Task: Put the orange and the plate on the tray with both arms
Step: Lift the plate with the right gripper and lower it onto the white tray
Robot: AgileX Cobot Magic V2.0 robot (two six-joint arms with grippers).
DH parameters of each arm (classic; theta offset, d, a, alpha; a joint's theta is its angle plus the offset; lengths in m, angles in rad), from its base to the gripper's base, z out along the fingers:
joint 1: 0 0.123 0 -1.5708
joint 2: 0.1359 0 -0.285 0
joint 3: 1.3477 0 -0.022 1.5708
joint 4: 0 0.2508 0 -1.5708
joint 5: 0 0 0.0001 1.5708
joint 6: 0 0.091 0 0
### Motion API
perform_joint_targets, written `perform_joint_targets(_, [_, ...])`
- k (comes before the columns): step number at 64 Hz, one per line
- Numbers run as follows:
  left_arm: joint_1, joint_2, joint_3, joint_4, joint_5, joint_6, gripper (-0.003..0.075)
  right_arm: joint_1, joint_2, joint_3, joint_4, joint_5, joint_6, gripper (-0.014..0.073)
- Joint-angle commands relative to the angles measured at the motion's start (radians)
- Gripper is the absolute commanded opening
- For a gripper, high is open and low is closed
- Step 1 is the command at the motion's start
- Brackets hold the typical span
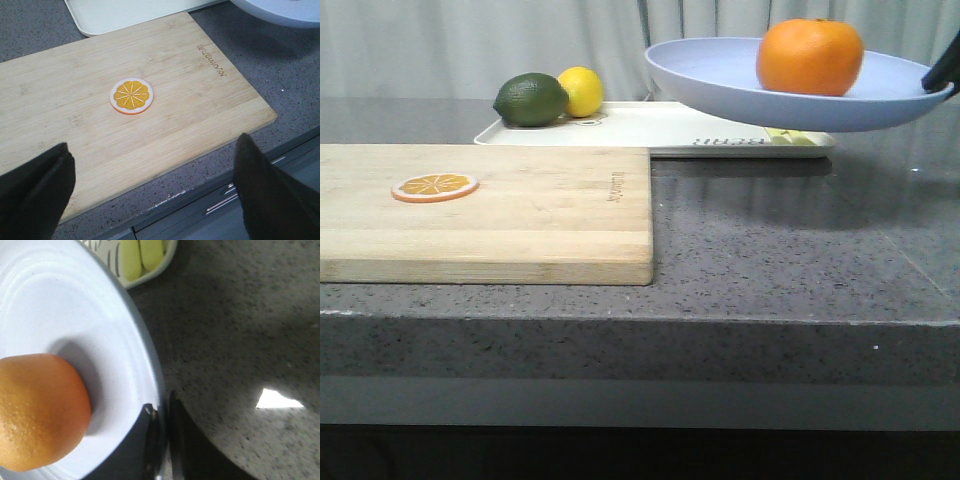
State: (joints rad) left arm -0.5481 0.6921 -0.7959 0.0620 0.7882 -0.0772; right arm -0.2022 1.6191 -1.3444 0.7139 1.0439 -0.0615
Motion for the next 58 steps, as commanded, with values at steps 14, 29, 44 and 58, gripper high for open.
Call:
perform_joint_targets(14, [0.000, -0.004, -0.024, -0.010, -0.072, -0.002, 0.0618, 0.130, 0.159, -0.328, 0.026, -0.020, 0.160, -0.0065])
perform_joint_targets(29, [0.000, -0.004, -0.024, -0.031, -0.072, -0.002, 0.0618, 0.196, 0.347, -0.606, -0.018, -0.025, 0.266, -0.0065])
perform_joint_targets(44, [0.000, -0.004, -0.024, -0.053, -0.072, -0.002, 0.0618, 0.211, 0.484, -0.794, -0.058, -0.020, 0.312, -0.0065])
perform_joint_targets(58, [0.000, -0.004, -0.024, -0.062, -0.072, -0.002, 0.0618, 0.211, 0.513, -0.803, -0.058, -0.034, 0.312, -0.0065])
